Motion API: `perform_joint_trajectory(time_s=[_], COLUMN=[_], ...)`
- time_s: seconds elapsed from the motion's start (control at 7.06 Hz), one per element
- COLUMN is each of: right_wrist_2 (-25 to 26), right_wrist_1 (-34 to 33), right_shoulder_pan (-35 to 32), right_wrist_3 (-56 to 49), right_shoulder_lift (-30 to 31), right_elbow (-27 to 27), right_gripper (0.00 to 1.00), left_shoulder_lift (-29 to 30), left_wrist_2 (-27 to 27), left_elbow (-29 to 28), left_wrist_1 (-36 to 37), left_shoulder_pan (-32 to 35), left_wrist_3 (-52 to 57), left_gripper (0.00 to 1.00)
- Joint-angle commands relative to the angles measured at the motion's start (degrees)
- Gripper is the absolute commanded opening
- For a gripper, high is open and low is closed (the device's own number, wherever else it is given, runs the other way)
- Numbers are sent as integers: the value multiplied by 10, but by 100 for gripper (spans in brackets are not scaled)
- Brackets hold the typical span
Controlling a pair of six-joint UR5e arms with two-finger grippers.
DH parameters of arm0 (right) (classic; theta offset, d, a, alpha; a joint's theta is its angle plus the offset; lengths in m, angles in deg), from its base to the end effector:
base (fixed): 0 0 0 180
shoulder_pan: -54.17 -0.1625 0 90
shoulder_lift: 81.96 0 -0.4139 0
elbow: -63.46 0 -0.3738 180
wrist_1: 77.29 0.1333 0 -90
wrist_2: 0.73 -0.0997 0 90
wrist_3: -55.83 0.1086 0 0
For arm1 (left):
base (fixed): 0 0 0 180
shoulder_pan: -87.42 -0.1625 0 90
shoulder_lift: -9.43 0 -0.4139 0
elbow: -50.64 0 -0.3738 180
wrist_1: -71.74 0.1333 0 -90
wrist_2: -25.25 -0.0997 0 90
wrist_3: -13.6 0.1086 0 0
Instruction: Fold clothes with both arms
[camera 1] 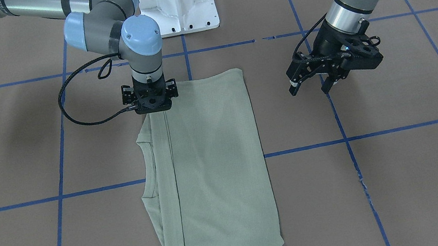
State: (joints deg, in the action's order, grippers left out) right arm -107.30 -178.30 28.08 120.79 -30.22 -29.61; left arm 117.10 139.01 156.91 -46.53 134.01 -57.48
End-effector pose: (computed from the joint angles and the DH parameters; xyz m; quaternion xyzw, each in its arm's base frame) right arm -0.5618 -0.3890 0.2802 -0.0138 -0.2935 -0.0289 0.9554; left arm 0.3268 -0.4757 0.3063 0.1253 0.5205 -0.0971 0.8390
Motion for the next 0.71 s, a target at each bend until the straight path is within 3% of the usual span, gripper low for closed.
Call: perform_joint_trajectory(time_s=[0.0, 0.57], right_wrist_2=[-1, -1], right_wrist_1=[-20, -20], right_shoulder_pan=[4, 8], right_wrist_3=[-2, -14], right_shoulder_lift=[3, 2], right_elbow=[0, 2], right_gripper=[100, 100], left_shoulder_lift=[3, 5], left_wrist_2=[8, 9], left_elbow=[-4, -5], left_wrist_1=[0, -1], left_shoulder_pan=[-1, -2], left_wrist_3=[-3, -4], left_gripper=[100, 100])
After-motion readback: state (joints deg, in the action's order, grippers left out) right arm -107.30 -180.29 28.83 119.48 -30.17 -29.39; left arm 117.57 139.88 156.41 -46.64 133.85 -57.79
